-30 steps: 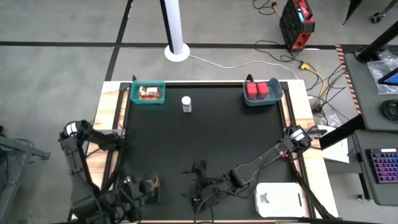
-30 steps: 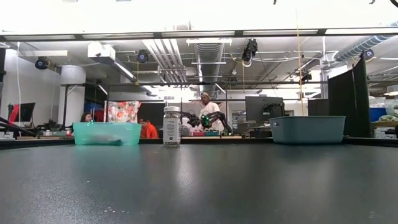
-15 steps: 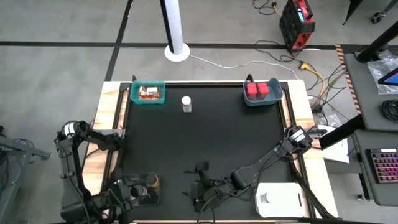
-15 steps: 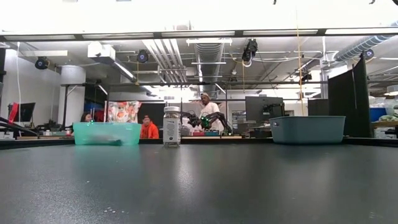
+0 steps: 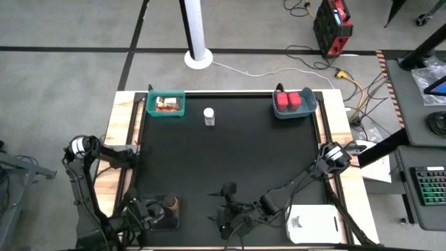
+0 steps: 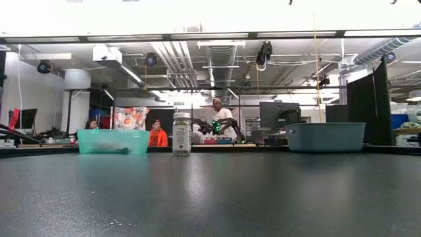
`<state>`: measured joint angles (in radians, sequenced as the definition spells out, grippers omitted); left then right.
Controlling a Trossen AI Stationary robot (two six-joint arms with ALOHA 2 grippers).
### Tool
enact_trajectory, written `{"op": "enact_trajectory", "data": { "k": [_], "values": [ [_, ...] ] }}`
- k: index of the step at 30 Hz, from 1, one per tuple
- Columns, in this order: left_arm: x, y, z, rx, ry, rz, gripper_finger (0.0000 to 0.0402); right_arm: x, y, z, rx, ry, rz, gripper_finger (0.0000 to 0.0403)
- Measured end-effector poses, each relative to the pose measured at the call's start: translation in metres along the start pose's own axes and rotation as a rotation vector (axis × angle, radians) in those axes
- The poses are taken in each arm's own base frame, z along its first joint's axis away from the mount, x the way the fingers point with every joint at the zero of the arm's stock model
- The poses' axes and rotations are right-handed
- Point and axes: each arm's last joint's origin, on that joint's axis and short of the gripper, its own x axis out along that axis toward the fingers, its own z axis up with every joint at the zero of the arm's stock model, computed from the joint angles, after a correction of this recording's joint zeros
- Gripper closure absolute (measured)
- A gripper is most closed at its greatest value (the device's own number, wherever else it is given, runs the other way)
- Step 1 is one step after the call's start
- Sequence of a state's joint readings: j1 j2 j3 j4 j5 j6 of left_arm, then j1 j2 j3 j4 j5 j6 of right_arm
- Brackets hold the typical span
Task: Sort spices by type
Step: Put the black seasoning bottle into the black bin
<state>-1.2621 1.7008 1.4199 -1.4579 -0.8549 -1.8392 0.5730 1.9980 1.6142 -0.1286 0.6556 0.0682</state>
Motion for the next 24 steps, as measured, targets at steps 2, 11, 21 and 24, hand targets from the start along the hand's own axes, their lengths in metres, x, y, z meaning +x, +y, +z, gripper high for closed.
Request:
{"op": "enact_trajectory", "data": {
  "k": [2, 11, 21, 24],
  "values": [
    [0.001, 0.002, -0.01, -0.009, 0.012, -0.009, 0.022, 0.002, -0.001, -0.004, 0.0, 0.01, -0.004, 0.0028],
    [0.01, 0.013, -0.049, 0.015, -0.035, -0.067, 0.022, 0.007, -0.007, 0.001, 0.001, -0.04, -0.016, 0.0028],
    [0.03, 0.025, -0.07, 0.014, 0.017, -0.023, 0.022, 0.018, -0.023, 0.005, 0.008, -0.061, -0.036, 0.0028],
    [0.032, 0.026, -0.07, 0.019, 0.015, -0.016, 0.022, 0.02, -0.026, 0.005, 0.012, -0.06, -0.031, 0.0028]
  ]
}}
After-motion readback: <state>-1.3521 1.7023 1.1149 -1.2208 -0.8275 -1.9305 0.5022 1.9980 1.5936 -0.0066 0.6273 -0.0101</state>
